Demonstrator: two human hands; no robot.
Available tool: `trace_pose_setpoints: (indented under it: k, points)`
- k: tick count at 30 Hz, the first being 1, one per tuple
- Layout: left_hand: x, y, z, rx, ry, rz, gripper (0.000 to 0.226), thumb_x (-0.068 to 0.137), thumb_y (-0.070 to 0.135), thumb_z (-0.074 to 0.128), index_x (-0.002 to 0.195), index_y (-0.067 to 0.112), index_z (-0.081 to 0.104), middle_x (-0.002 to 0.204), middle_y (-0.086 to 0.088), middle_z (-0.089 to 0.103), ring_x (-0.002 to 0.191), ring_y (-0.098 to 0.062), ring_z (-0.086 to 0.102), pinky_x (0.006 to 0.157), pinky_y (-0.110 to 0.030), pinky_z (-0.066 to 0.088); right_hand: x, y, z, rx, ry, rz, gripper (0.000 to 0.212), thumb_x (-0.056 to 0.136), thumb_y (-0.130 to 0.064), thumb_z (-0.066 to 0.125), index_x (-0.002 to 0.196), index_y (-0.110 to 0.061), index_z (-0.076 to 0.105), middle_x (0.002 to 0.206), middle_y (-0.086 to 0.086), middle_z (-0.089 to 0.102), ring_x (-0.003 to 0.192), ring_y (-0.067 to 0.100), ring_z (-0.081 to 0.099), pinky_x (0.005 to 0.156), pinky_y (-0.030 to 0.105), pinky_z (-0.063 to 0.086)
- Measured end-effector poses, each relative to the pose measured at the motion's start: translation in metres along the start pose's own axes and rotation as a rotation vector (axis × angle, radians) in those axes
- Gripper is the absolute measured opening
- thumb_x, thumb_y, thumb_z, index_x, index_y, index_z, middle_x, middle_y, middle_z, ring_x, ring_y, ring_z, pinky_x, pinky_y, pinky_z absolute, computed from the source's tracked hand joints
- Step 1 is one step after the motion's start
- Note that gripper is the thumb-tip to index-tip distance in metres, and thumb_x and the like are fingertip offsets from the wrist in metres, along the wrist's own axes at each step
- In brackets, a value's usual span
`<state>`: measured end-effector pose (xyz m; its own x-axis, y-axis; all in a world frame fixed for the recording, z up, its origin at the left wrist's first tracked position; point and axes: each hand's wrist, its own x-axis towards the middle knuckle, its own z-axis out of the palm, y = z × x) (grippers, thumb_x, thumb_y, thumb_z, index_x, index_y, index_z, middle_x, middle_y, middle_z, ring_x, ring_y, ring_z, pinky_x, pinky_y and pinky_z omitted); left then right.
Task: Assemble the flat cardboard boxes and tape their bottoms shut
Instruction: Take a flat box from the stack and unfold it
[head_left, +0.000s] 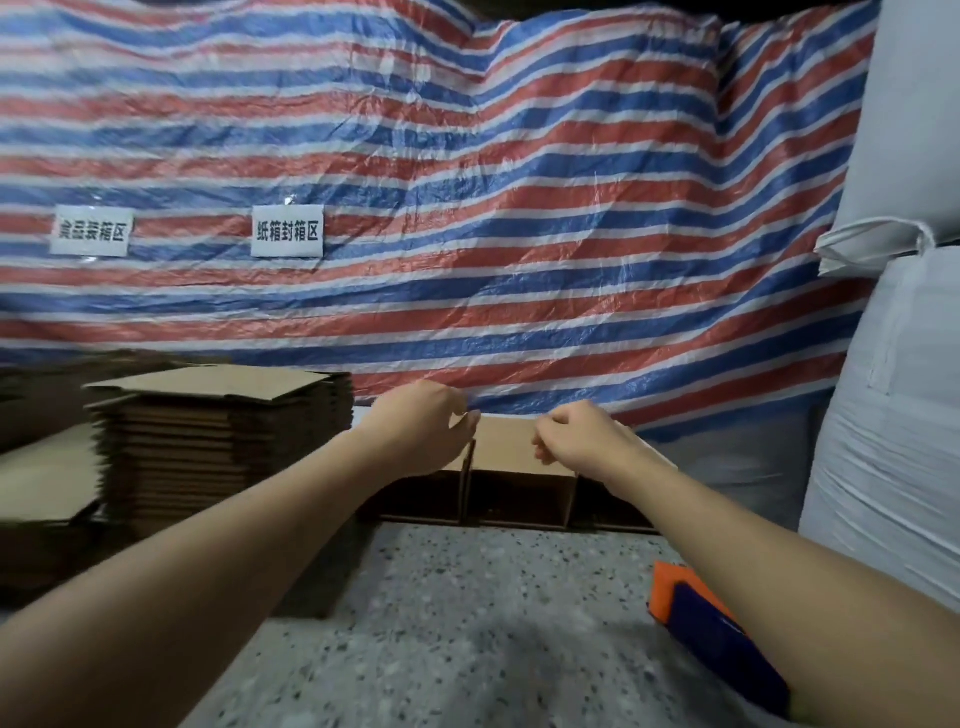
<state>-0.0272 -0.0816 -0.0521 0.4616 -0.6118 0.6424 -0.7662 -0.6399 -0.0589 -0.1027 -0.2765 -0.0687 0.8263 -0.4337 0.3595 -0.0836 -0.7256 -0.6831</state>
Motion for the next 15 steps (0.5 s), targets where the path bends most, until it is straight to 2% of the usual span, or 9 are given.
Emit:
trace_pose_setpoints:
  k: [3, 6, 9, 15]
  points:
    - [-0.003, -0.035, -0.027, 0.004, 0.045, -0.053, 0.032, 0.1, 0.04, 0.044, 0.092, 0.02, 0.067, 0.088, 0.003, 0.065, 0.076, -0.014, 0.061, 0.065, -0.03, 0.052, -0.002, -0.019, 0.012, -0.049, -0.037, -0.049, 0.034, 0.099, -0.027, 0.052, 0.091, -0.003, 0.073, 0.082, 0.0, 0.076, 0.077, 0.02, 0.07, 0.067, 0.027, 0.05]
    - [0.001, -0.076, -0.042, 0.101, 0.047, -0.127, 0.036, 0.1, 0.042, 0.044, 0.112, 0.013, 0.062, 0.106, -0.003, 0.064, 0.092, -0.02, 0.06, 0.076, -0.034, 0.051, 0.004, -0.031, 0.023, -0.089, -0.022, -0.09, 0.034, 0.096, -0.029, 0.052, 0.088, -0.004, 0.072, 0.085, 0.004, 0.074, 0.075, 0.023, 0.061, 0.076, 0.034, 0.05]
    - [0.004, -0.108, -0.043, 0.23, -0.005, -0.219, 0.047, 0.099, 0.046, 0.043, 0.127, 0.011, 0.055, 0.123, -0.009, 0.061, 0.11, -0.027, 0.058, 0.088, -0.04, 0.049, 0.012, -0.037, 0.029, -0.091, -0.024, -0.116, 0.03, 0.097, -0.027, 0.052, 0.093, -0.003, 0.07, 0.089, 0.008, 0.069, 0.081, 0.021, 0.059, 0.069, 0.031, 0.043]
    - [-0.008, -0.141, -0.031, 0.261, -0.131, -0.364, 0.045, 0.097, 0.049, 0.042, 0.12, 0.013, 0.055, 0.118, -0.009, 0.063, 0.104, -0.027, 0.06, 0.084, -0.039, 0.051, 0.028, -0.046, 0.036, -0.068, -0.033, -0.13, 0.021, 0.1, -0.034, 0.051, 0.106, -0.018, 0.063, 0.104, -0.002, 0.061, 0.098, 0.018, 0.057, 0.077, 0.03, 0.04]
